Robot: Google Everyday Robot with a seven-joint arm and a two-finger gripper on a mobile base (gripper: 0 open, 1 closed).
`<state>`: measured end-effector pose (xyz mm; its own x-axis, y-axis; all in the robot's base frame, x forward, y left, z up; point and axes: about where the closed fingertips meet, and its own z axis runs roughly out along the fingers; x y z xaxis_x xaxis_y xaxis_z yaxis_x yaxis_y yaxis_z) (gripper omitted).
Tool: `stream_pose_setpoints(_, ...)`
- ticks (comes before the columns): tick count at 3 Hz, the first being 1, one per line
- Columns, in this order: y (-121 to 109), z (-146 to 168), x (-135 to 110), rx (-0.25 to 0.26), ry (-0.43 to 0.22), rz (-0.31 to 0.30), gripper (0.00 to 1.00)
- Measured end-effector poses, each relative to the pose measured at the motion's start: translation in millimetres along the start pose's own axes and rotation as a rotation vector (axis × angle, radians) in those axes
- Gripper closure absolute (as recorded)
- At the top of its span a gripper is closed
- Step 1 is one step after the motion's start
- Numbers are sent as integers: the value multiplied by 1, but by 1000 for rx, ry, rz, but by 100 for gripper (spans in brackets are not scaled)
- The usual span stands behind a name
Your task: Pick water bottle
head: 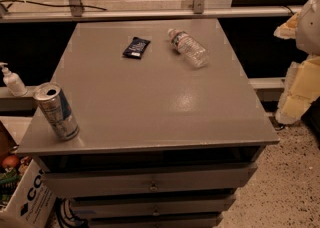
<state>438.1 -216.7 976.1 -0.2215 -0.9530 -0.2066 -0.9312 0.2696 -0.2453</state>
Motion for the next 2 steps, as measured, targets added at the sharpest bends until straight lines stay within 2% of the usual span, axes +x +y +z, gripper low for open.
stream_pose_setpoints(1, 0, 0, 0, 0, 0, 0, 0)
stream_pose_setpoints(2, -6, 8, -1, 31, -24, -11, 0)
